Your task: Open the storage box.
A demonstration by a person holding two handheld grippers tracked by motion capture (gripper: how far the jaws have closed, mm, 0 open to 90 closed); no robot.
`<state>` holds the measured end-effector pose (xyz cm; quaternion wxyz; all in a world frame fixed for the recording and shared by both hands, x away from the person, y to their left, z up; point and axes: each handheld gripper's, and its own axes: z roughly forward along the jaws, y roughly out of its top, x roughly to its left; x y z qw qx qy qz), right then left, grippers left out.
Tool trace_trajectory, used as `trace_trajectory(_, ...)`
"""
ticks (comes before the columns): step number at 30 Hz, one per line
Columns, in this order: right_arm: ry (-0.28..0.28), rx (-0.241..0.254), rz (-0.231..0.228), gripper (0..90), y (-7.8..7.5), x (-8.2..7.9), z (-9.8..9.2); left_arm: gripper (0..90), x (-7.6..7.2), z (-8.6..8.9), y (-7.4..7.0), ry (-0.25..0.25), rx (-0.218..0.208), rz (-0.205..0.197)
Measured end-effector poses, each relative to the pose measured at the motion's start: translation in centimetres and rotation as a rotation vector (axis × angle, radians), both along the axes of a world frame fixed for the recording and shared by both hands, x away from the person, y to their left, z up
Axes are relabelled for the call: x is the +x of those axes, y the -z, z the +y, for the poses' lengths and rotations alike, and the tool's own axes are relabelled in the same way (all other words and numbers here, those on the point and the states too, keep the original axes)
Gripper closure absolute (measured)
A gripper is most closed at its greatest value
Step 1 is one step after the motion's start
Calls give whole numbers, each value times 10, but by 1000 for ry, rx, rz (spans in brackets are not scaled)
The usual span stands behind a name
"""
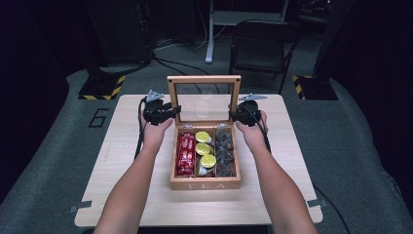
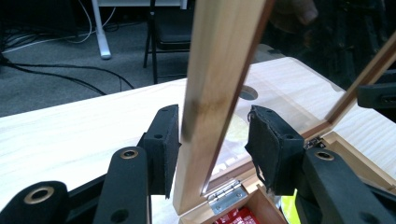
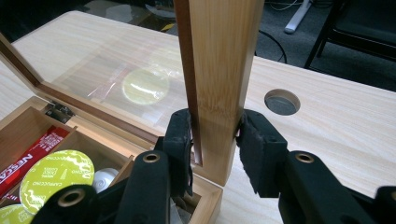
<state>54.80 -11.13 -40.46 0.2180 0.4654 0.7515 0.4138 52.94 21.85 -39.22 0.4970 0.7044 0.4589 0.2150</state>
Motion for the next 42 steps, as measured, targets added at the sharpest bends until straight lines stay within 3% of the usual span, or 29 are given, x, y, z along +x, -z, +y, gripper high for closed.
trace_trajectory(11, 29, 14, 1, 645, 1, 4, 2, 509, -5, 3, 6, 13, 6, 29)
trace_trajectory(23, 42, 18, 20, 648, 3, 11, 2, 510, -10, 3, 7, 46, 6, 13)
trace_trajectory(25, 44, 17, 24, 676, 3, 11, 2, 510, -11, 3, 7, 55, 13, 17)
trace_trajectory(26, 53, 13, 43, 749, 4, 12, -2, 510, -13, 3, 8, 55, 10, 15)
trace_trajectory(29, 46, 42, 53, 774, 6, 13, -2, 510, -14, 3, 7, 59, 12, 13)
trace_trajectory(31, 27, 58, 44, 762, 5, 13, 0, 510, -15, 3, 6, 59, 10, 14)
trace_trajectory(35, 26, 31, 22, 728, 3, 13, 8, 510, -16, 4, 5, 65, 16, 7)
trace_trajectory(42, 34, 20, 33, 690, 3, 10, 7, 509, -20, 3, 3, 75, 26, 11)
